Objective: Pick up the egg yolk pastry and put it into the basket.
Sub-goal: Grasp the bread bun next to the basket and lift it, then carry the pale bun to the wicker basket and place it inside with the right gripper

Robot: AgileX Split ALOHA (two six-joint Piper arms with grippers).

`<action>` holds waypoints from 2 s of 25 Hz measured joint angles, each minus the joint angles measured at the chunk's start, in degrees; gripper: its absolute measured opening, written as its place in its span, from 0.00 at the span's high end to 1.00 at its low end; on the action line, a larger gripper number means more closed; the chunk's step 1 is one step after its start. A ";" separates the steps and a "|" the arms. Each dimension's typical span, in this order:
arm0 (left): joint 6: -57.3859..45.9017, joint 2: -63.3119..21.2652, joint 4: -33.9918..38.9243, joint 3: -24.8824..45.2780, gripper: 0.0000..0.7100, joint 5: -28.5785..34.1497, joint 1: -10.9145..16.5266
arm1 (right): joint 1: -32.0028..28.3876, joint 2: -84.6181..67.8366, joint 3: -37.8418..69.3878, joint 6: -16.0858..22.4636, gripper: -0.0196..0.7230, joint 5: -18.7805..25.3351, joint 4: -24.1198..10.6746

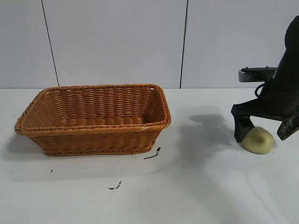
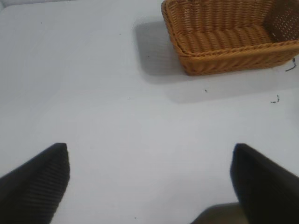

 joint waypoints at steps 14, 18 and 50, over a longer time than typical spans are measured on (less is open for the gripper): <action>0.00 0.00 0.00 0.00 0.02 0.00 0.00 | 0.00 0.35 -0.19 -0.31 0.86 0.03 0.00; 0.00 0.00 0.00 0.00 0.02 0.00 0.00 | 0.00 -1.93 -0.19 -0.46 0.89 1.54 -0.26; 0.00 0.00 0.00 0.00 0.02 0.00 0.00 | 26.95 5.35 -49.40 0.78 0.89 28.59 -1.20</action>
